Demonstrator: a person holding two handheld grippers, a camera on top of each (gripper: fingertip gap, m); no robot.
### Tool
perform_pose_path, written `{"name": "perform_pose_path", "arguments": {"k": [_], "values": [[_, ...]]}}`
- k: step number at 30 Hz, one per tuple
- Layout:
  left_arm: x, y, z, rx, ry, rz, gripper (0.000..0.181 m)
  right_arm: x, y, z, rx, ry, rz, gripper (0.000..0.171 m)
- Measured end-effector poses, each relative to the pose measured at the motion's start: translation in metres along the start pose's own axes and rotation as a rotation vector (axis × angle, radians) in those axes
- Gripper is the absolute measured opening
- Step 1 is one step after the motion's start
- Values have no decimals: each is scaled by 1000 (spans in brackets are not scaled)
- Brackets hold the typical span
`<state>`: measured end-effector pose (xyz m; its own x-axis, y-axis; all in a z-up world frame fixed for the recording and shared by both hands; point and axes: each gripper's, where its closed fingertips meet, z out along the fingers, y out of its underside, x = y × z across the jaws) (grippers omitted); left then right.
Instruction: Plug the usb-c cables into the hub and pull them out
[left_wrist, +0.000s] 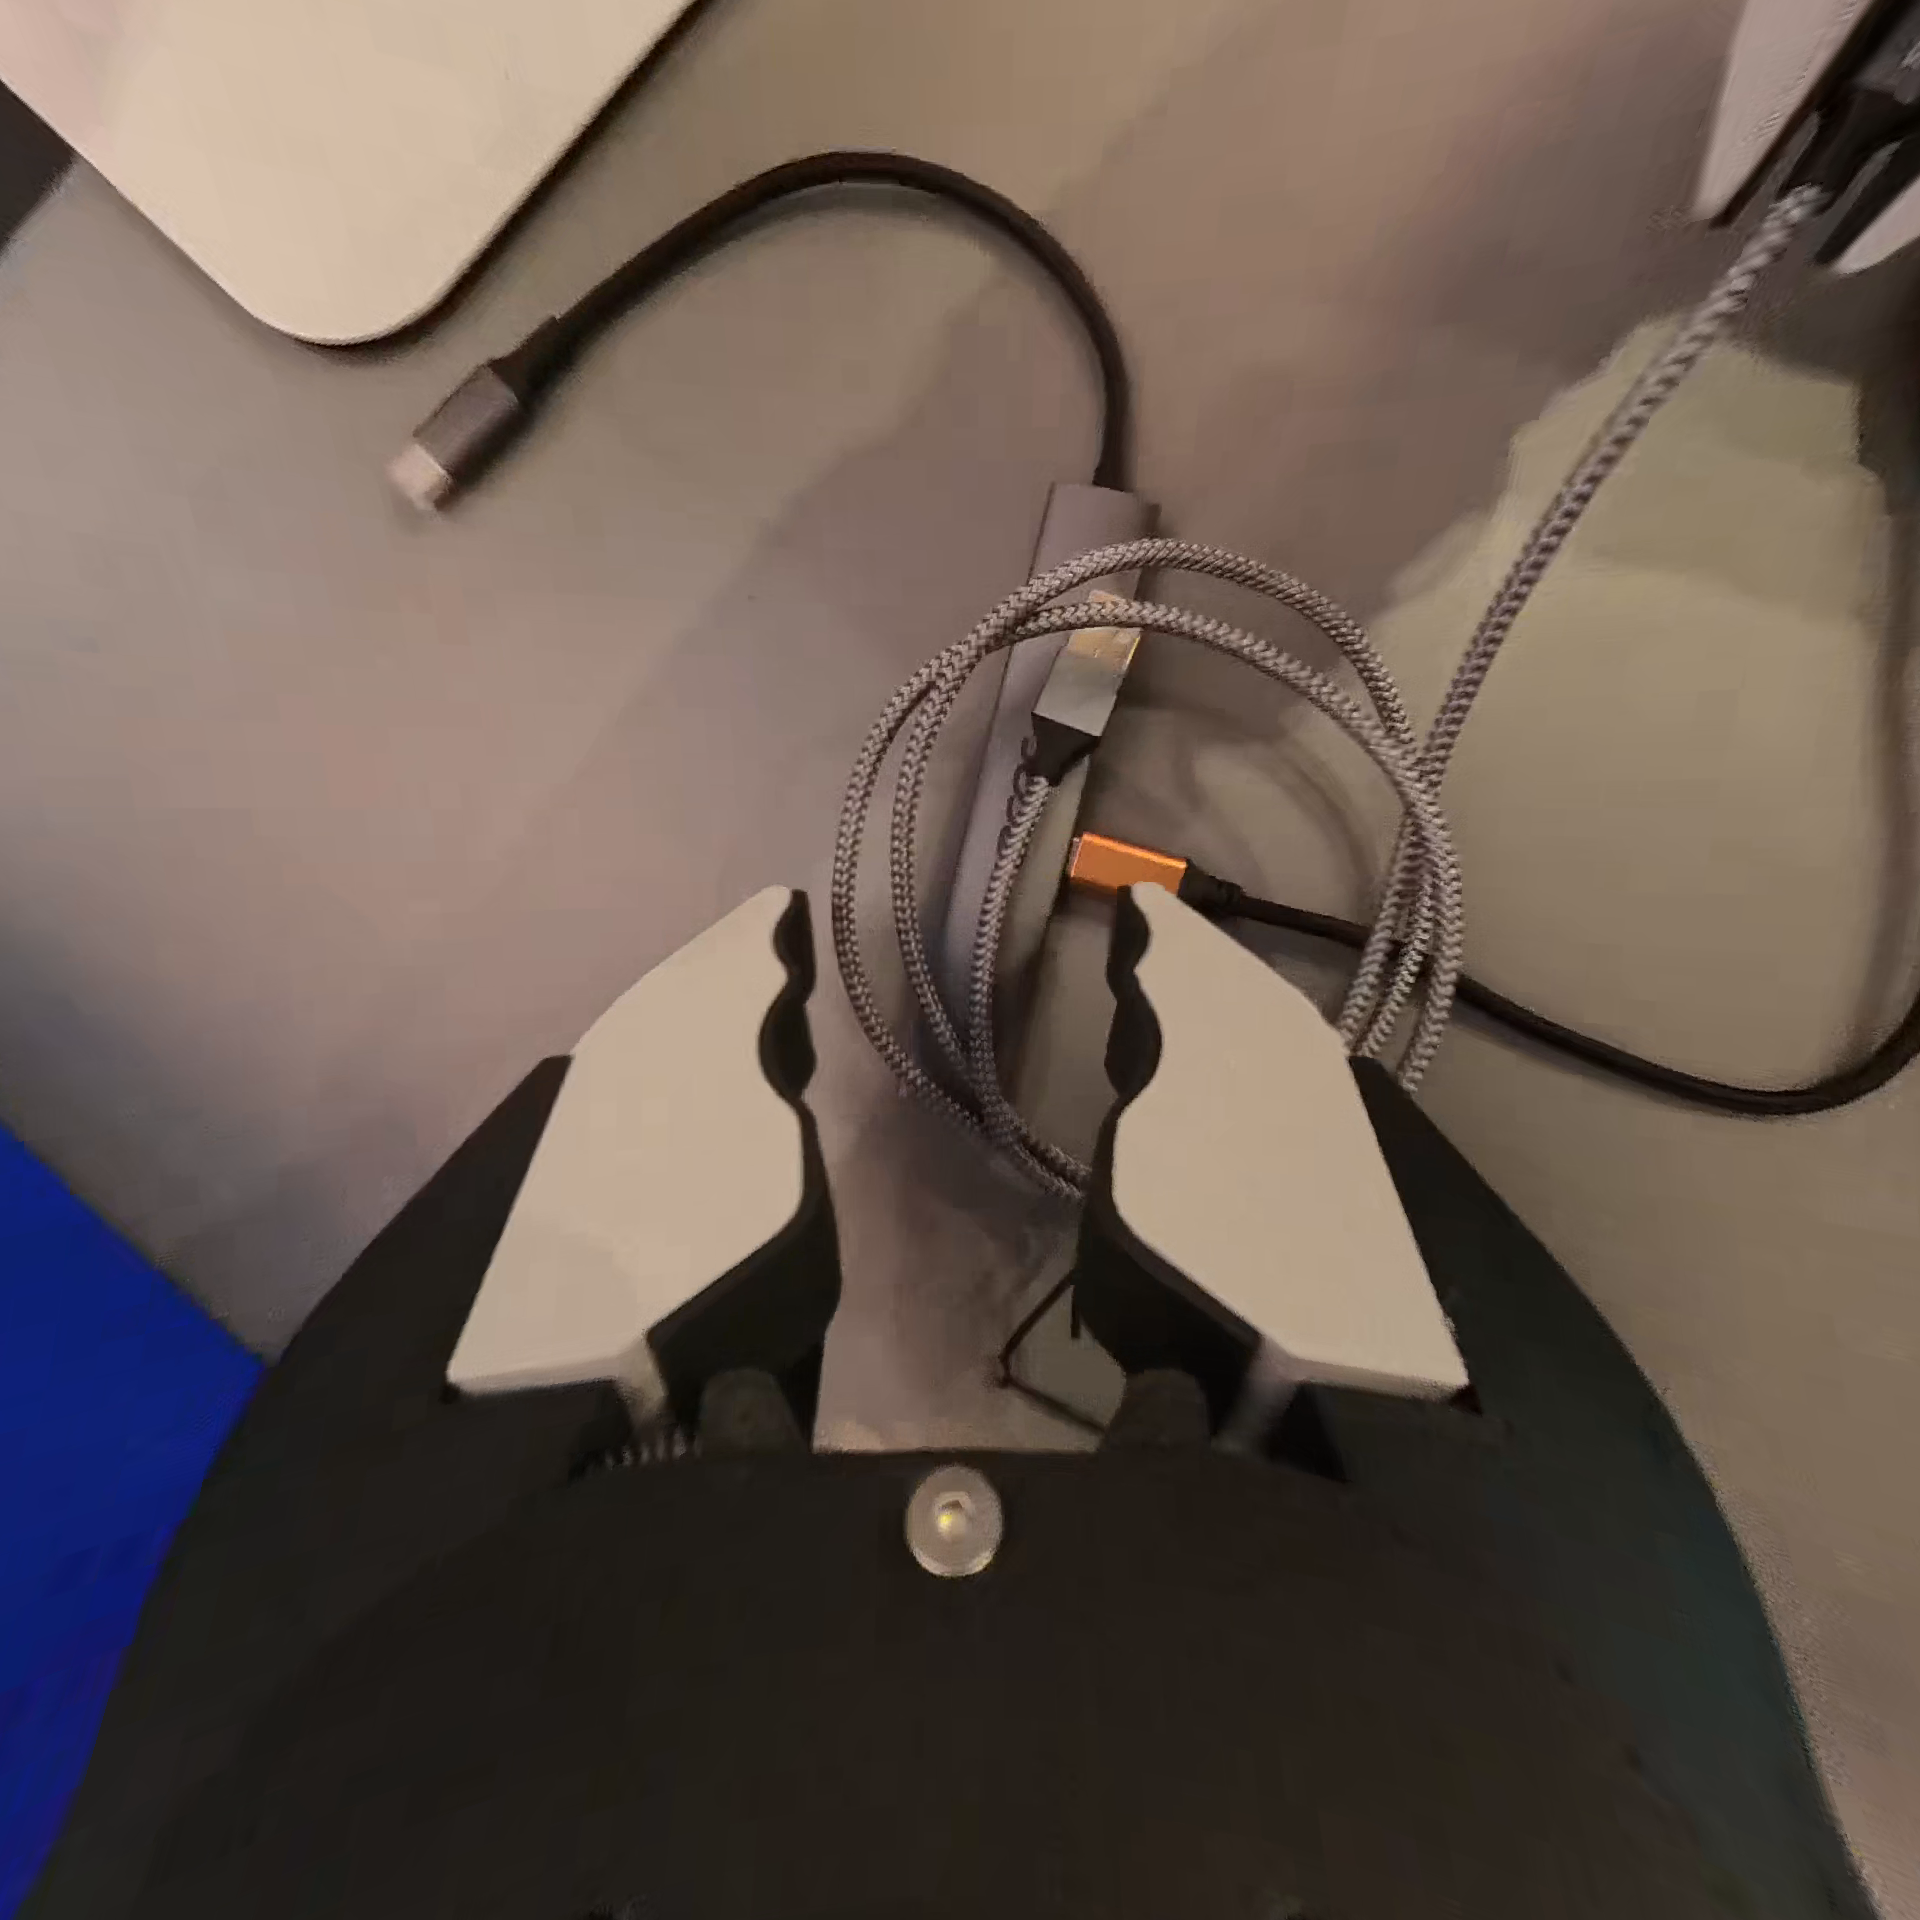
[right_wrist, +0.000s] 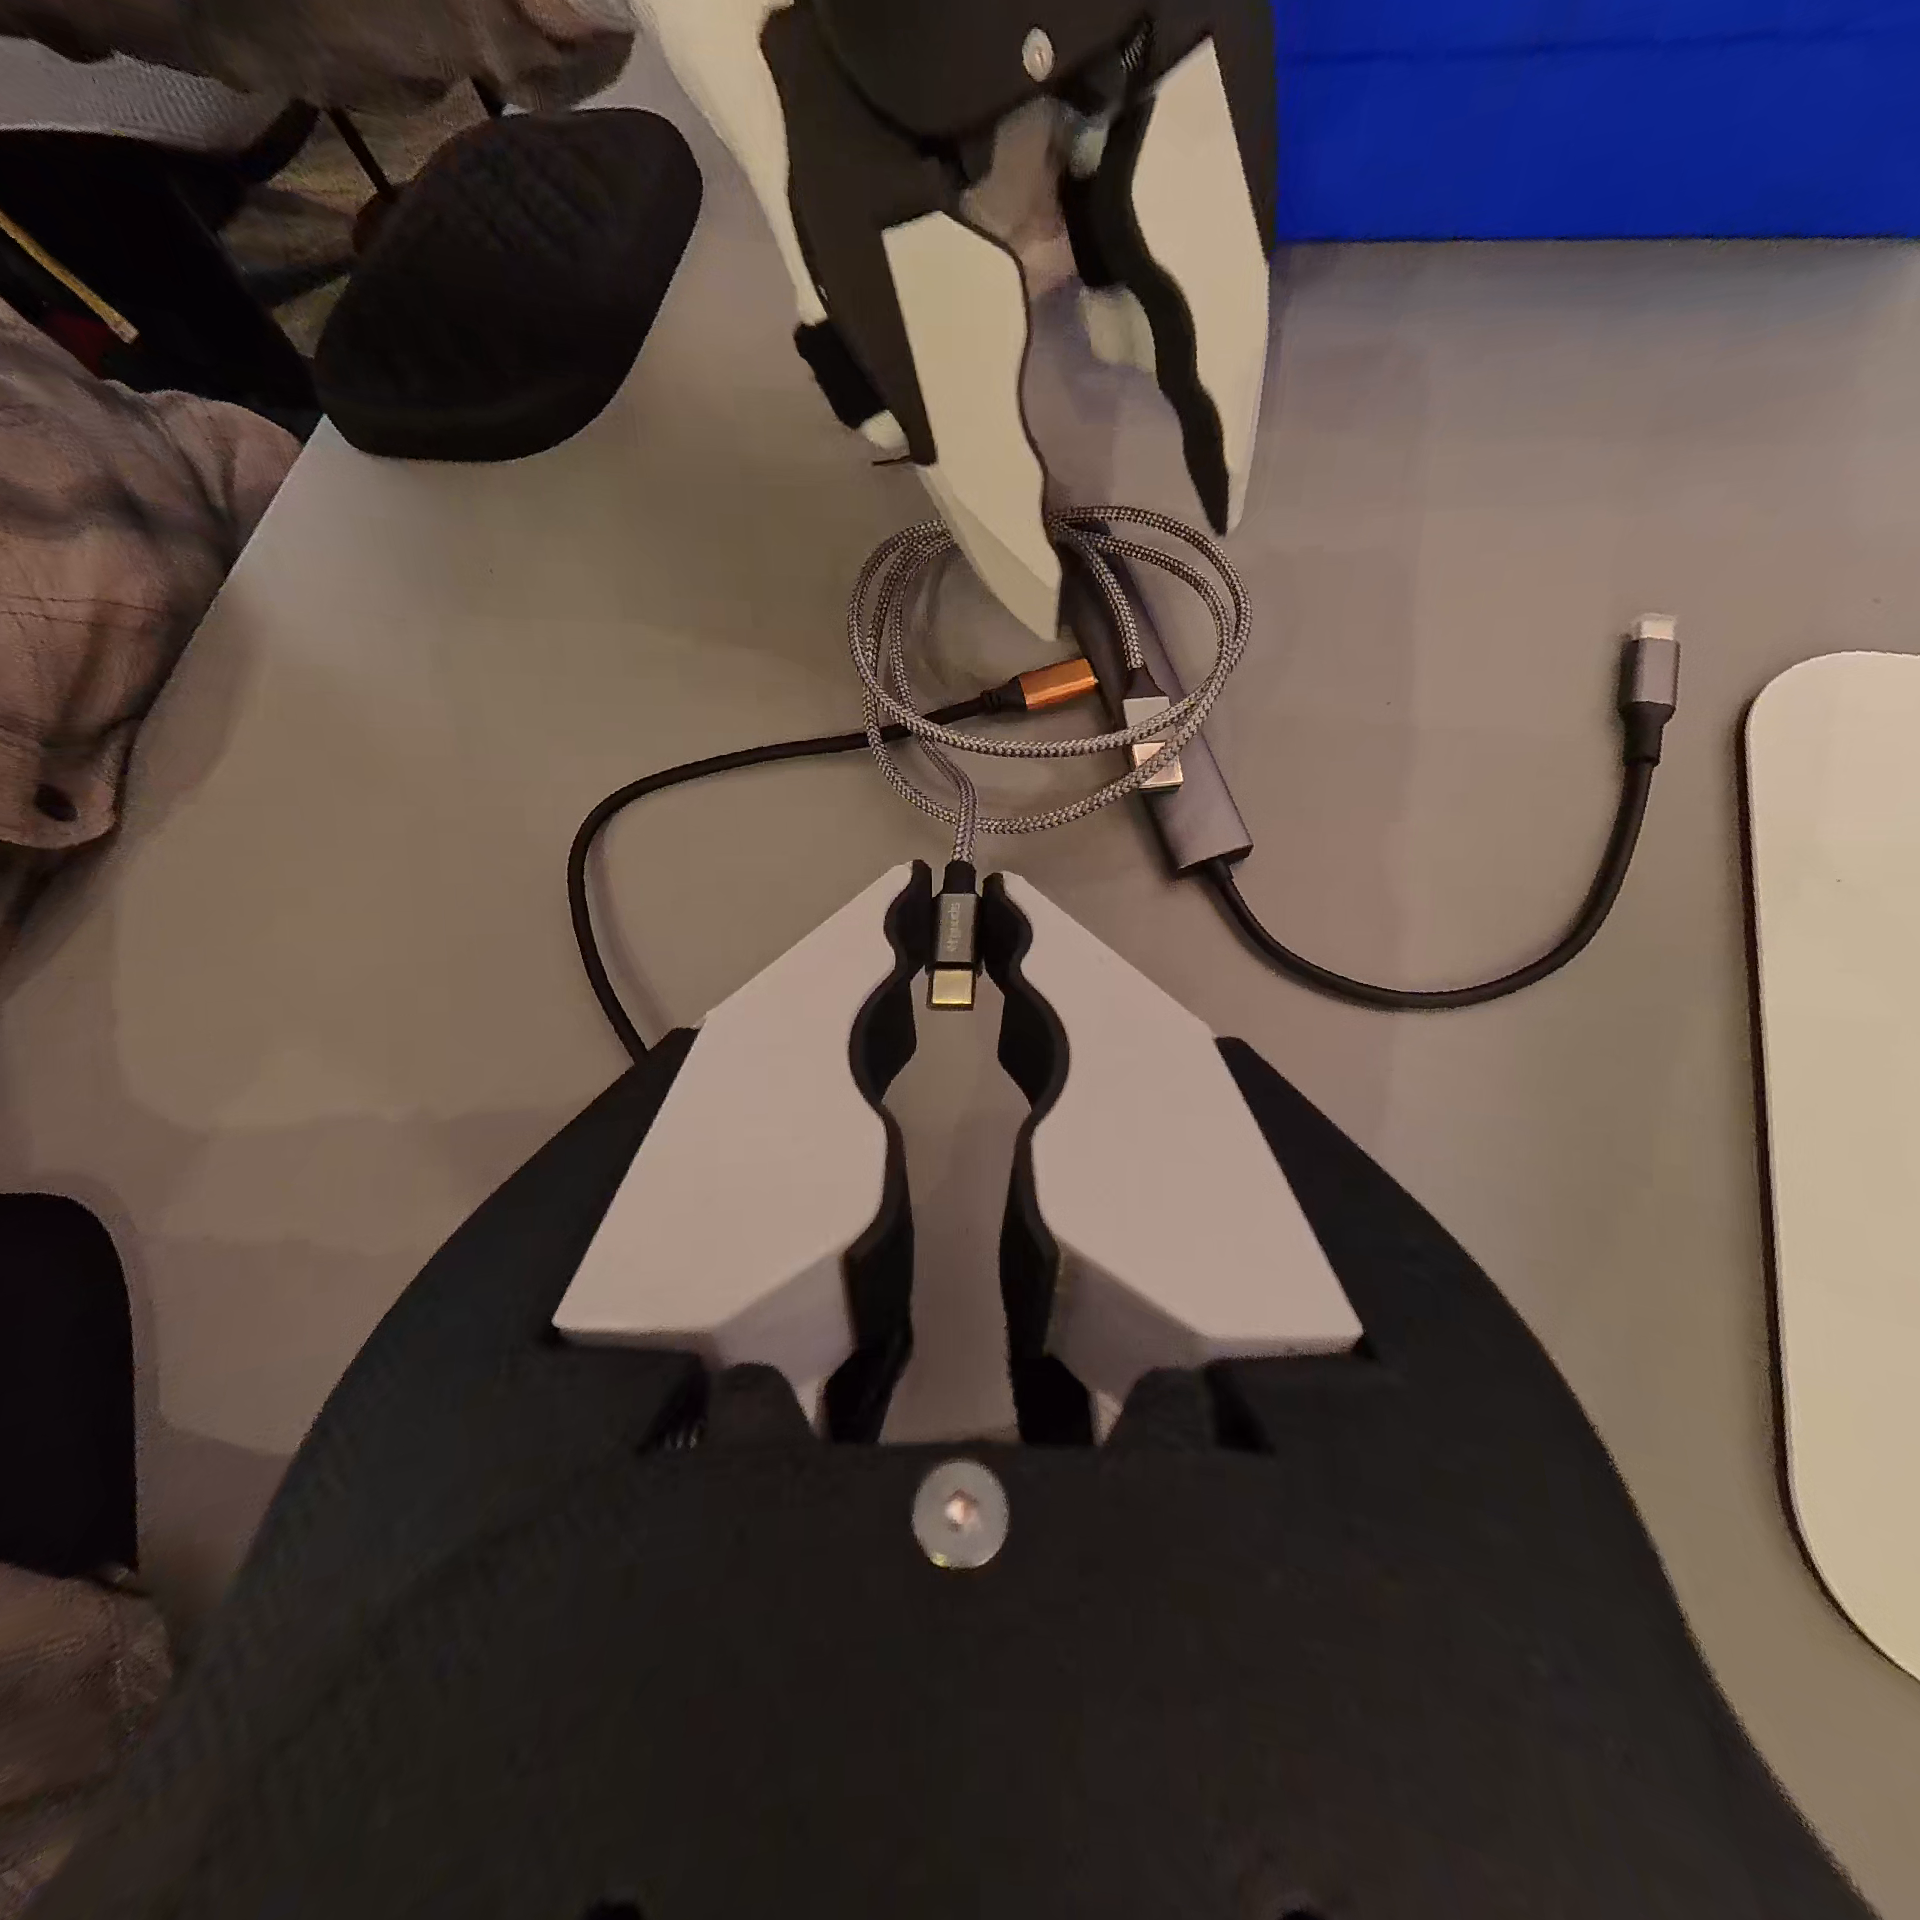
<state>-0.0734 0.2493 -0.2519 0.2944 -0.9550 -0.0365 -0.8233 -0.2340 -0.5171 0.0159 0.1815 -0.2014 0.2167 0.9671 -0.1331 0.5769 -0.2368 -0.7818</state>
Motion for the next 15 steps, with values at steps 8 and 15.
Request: {"name": "perform_pose_path", "arguments": {"k": [8, 15], "values": [[-8, -5, 2, 78, -35, -11, 7, 5, 0, -2, 6, 26, -6, 7], [-13, -42, -45, 248, -181, 89, 5, 16, -44, -22, 3, 266, -154, 50]]}}
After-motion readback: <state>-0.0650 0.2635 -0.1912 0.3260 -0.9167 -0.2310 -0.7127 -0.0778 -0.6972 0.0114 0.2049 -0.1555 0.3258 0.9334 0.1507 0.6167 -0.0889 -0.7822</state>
